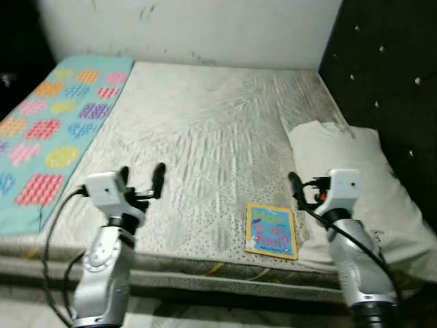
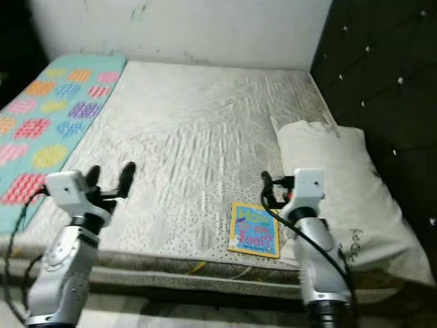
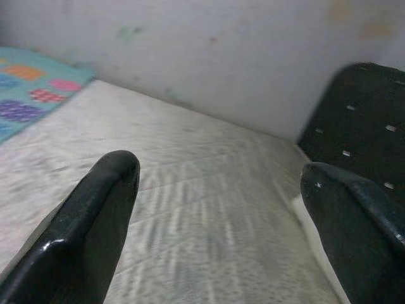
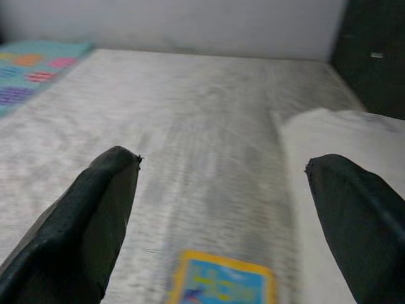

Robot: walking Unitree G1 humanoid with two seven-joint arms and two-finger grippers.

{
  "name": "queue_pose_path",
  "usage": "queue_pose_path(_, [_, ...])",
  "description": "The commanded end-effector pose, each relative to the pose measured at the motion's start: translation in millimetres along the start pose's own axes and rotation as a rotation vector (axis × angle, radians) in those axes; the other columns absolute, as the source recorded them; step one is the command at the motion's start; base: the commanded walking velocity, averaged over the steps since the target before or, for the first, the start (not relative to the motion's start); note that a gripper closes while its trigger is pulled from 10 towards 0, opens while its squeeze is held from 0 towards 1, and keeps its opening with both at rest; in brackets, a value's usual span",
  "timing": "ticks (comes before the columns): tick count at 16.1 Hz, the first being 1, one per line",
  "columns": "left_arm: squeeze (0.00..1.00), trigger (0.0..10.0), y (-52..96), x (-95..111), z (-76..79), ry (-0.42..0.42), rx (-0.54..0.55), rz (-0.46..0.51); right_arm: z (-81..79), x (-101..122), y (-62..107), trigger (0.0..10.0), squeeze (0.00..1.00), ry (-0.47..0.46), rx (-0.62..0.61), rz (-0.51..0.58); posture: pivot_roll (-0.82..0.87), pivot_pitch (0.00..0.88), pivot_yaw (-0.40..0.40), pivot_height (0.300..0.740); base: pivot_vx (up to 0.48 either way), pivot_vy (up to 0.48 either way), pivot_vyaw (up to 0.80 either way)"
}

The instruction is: Clean up the room

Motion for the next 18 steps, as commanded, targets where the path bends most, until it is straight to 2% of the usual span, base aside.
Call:
queue_pose_path(1, [0.0,10.0,2.1,-1.2,-7.5,-0.011,0.028,-0.016,-6.7,2.2,-1.9,10.0,0.0,0.003,0.017,0.008,-0.06,0.0,-0.002,0.74,0.0,0.0,0.0])
queue_pose_path(3, [0.0,10.0,1.5,-2.0,-8.6,-0.008,0.039,-0.022,-6.8,2.1,-2.0,10.0,0.0,0.002,0.017,0.008,-0.06,0.0,-0.002,0.74,0.0,0.12,0.0])
queue_pose_path(14, [0.0,10.0,0.6,-1.8,-9.0,0.009,0.053,-0.017,-5.7,2.1,-2.6,10.0,0.0,0.007,0.019,0.005,-0.06,0.0,-0.008,0.74,0.0,0.469,0.0])
queue_pose_path(18, [0.0,10.0,2.7,1.9,-8.1,0.02,0.028,0.009,-6.4,1.5,-2.6,10.0,0.0,0.009,0.023,0.003,-0.07,0.0,-0.008,0.74,0.0,0.0,0.0])
Point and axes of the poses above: a point about 5 cm out from each wrist's last joint towards the gripper, its own y axis pointing back from the gripper into the wrist, its own x axis along the axis of the wrist's last joint, z = x × y, the point moved 5 cm from there along -y, pointing out of the wrist towards the gripper, and after that the axes turned 7 degrees about -y, right-handed, at the moved point
